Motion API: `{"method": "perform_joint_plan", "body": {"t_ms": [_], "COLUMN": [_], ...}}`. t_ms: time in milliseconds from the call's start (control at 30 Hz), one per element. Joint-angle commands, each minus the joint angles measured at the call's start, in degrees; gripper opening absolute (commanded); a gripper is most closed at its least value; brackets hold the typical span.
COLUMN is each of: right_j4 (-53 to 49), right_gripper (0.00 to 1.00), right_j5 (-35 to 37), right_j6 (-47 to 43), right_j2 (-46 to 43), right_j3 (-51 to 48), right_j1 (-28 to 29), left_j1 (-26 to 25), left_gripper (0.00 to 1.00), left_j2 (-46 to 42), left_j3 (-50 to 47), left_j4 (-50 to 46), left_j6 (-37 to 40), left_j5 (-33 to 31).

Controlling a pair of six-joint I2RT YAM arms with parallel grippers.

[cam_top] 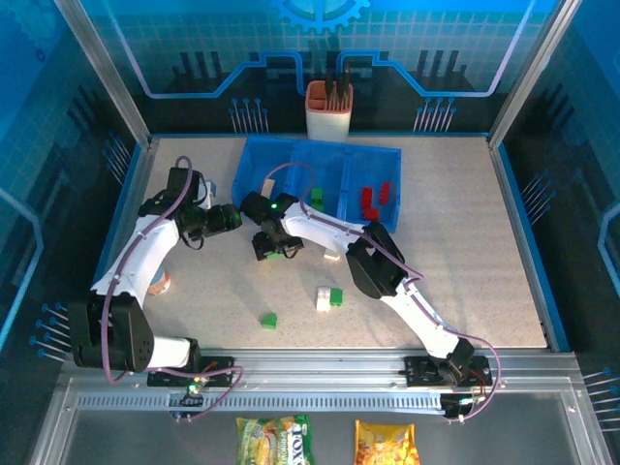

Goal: Sort the legos into containers by color
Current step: Pick up the lego from the center of the table.

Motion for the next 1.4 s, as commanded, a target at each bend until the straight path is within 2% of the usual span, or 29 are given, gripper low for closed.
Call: {"method": "perform_joint_plan", "body": {"t_ms": [0, 300, 767, 1000, 1367], "right_j4": [0.7, 0.1, -1.4, 0.3, 3.7], "right_gripper": [0.75, 0.66, 0.65, 0.65, 0.65], "right_j5": [-1.2, 0.4, 4.3, 5.4, 4.5], "right_j6": [0.5, -0.3, -2.3, -2.8, -3.6], "right_j2": [1.2, -2.7, -12.6, -16.6, -18.2], "right_j3": [-0.6, -1.0, -3.7, -8.2, -13.2], "right_j1": [0.7, 0.6, -2.2, -5.2, -12.3], "left_j1": [0.4, 0.4, 0.5, 0.5, 0.5], "left_gripper": [0.76, 0.76, 0.76, 0.76, 0.76], "left_j2": [-1.1, -0.8, -0.5, -0.2, 0.0], "left_j3": [-0.8, -0.7, -0.6, -0.7, -0.8], "left_j4": [-0.1, -0.2, -0.2, -0.2, -0.3], "left_j6": [0.9, 1.1, 1.1, 1.1, 1.2], "left_j5": [0.8, 0.5, 0.4, 0.6, 0.1]}}
